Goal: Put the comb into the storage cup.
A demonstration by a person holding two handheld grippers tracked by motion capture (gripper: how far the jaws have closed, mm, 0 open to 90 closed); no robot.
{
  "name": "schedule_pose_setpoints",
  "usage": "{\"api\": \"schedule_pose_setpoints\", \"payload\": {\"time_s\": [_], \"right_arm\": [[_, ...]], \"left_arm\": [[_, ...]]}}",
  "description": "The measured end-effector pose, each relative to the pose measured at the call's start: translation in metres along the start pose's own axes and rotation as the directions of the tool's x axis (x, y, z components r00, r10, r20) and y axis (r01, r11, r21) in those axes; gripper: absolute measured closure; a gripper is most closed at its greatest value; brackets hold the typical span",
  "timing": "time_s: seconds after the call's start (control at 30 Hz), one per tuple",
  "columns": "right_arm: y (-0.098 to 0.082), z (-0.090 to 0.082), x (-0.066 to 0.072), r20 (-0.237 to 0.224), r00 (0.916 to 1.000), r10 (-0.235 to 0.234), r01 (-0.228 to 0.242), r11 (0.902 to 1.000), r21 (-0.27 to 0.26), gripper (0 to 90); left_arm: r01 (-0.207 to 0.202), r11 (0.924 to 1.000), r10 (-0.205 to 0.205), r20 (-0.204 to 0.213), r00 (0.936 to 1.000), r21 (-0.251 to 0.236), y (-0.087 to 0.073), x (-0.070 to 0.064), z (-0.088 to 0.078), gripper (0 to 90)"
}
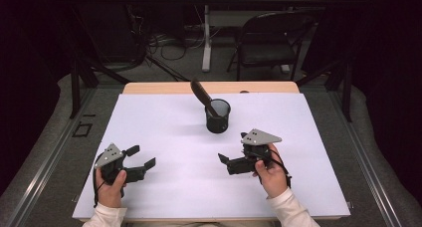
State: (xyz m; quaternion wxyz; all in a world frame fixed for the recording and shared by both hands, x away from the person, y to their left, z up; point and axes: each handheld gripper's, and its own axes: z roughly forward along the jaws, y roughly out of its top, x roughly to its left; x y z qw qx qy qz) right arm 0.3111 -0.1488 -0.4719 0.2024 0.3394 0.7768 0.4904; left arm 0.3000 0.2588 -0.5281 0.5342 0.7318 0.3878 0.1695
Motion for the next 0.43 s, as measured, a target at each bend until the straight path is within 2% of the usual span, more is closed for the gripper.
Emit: {"api": "schedule_pose_setpoints", "payload": {"time_s": [0.43], "right_arm": [[-0.0009, -0.0006, -0.0018, 0.005, 1.0, 0.004, -0.004, 1.0, 0.004, 0.0]], "left_arm": [[-0.001, 1.0, 0.001, -0.003, 1.0, 0.0, 0.0002, 0.0009, 0.0004, 16.1]]}}
